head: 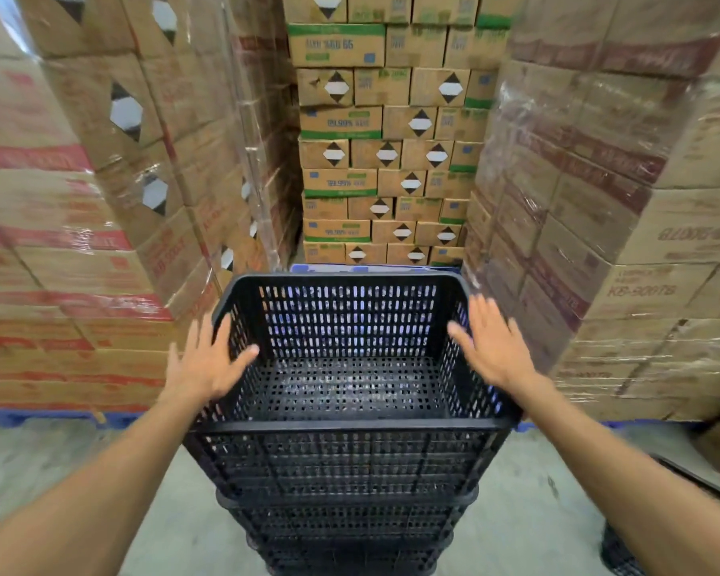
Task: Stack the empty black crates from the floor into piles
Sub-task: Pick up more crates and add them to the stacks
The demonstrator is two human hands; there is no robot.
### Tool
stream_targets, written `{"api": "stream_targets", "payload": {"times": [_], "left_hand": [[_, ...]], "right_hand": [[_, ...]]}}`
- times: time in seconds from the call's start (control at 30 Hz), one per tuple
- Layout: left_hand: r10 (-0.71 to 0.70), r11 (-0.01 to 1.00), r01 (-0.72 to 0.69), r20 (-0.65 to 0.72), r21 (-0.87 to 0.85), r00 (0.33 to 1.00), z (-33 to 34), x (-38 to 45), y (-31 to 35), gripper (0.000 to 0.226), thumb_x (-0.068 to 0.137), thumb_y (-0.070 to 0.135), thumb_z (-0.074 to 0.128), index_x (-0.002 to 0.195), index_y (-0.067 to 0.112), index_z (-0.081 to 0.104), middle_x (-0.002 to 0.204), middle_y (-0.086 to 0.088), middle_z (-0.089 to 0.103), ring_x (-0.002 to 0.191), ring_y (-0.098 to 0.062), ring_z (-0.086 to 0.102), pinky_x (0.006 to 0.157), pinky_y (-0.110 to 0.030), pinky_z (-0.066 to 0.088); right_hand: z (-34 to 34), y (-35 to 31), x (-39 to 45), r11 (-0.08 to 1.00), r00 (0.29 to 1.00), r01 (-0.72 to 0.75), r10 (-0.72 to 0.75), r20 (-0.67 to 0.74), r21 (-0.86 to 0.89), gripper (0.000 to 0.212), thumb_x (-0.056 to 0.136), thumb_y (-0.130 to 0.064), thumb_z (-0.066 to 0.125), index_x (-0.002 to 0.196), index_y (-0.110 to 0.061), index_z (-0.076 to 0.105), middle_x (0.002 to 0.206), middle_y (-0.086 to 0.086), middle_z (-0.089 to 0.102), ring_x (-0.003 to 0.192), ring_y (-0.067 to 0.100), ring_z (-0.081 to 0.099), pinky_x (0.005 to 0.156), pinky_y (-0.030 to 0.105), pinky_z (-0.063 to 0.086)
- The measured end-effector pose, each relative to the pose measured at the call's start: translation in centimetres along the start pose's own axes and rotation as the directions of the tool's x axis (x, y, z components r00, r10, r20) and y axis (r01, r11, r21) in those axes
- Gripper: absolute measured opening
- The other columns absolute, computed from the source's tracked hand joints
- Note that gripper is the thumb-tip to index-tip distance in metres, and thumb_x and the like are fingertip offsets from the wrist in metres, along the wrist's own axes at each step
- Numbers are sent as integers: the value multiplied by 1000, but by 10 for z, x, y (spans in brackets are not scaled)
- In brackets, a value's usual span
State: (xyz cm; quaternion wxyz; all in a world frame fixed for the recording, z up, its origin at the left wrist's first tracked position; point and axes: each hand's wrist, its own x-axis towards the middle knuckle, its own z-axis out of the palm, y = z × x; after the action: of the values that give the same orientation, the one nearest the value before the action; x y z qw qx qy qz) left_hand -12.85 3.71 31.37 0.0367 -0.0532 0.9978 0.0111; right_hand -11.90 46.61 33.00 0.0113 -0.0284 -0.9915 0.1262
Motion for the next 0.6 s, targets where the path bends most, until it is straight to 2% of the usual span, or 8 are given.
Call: {"api": "stream_targets", "payload": {"times": [0.07, 0.17, 0.27, 0.3, 0.4, 0.47, 0.53, 0.6], "left_hand": [[9, 997, -11, 28, 74, 1000, 26, -2, -11, 91, 79, 81, 10, 154, 32, -5, 162, -6, -21, 151, -27, -7, 113, -51, 31], [29, 996, -23, 64, -88, 998, 0, 13, -7, 90, 77, 84, 13, 151, 40, -12, 164, -5, -14, 151, -28, -1, 117, -51, 21], [24, 995, -33, -94, -97, 995, -12, 26, -13, 90, 78, 84, 8, 153, 36, -8, 163, 3, -11, 151, -23, 1, 117, -51, 14], [26, 996, -34, -93, -84, 995, -3, 23, -15, 90, 79, 82, 8, 153, 35, -8, 163, 4, -12, 151, -24, 2, 117, -52, 16], [12, 1000, -12, 8, -29, 1000, 23, 9, -21, 94, 78, 82, 13, 154, 30, -8, 165, -1, -10, 150, -30, 10, 112, -54, 33], [11, 995, -6, 51, -102, 999, 13, 13, -22, 98, 76, 85, 16, 153, 30, -11, 164, 0, -13, 151, -28, 4, 115, -56, 25], [-9, 989, 15, 42, -148, 999, 4, 18, -23, 97, 78, 83, 21, 153, 30, -11, 163, 4, -16, 151, -26, 1, 116, -59, 16], [13, 996, -16, -31, -83, 999, 16, 18, -23, 96, 81, 77, 25, 154, 25, -10, 163, 5, -18, 150, -28, 16, 112, -56, 30]], "right_hand": [[22, 11, -7, 998, 993, -8, 16, 118, -63, 81, 92, -67, 17, 157, -20, 4, 166, 5, -3, 152, 31, 0, 120, 53, 13], [11, 14, 7, 999, 989, -35, 40, 140, -36, 83, 88, -73, 12, 157, -28, 5, 166, 2, -4, 152, 28, -6, 119, 58, 4], [-2, 13, 21, 999, 997, -38, 39, -68, 10, 91, 83, -81, 5, 156, -28, 5, 166, -4, -3, 152, 24, -8, 117, 58, 1], [3, 13, 17, 1000, 996, -18, 16, -86, -13, 94, 82, -82, 2, 156, -26, 4, 166, -4, -3, 152, 23, -8, 118, 57, 2], [29, 11, 5, 990, 997, 11, 0, 80, -140, 101, 74, -84, 0, 157, -25, 3, 166, 0, -6, 152, 29, -4, 120, 55, 10], [25, 13, 5, 997, 992, -12, 21, 125, -72, 99, 74, -83, 3, 157, -29, 3, 166, -1, -3, 152, 28, -3, 119, 56, 8], [18, 15, 6, 999, 998, -42, 41, 39, 6, 97, 78, -83, 6, 157, -27, 4, 166, -3, -1, 152, 24, -4, 118, 57, 5], [25, 19, 1, 999, 998, -36, 35, -48, -13, 100, 79, -83, 2, 157, -21, 4, 166, -1, -2, 152, 22, -3, 119, 54, 8]]}}
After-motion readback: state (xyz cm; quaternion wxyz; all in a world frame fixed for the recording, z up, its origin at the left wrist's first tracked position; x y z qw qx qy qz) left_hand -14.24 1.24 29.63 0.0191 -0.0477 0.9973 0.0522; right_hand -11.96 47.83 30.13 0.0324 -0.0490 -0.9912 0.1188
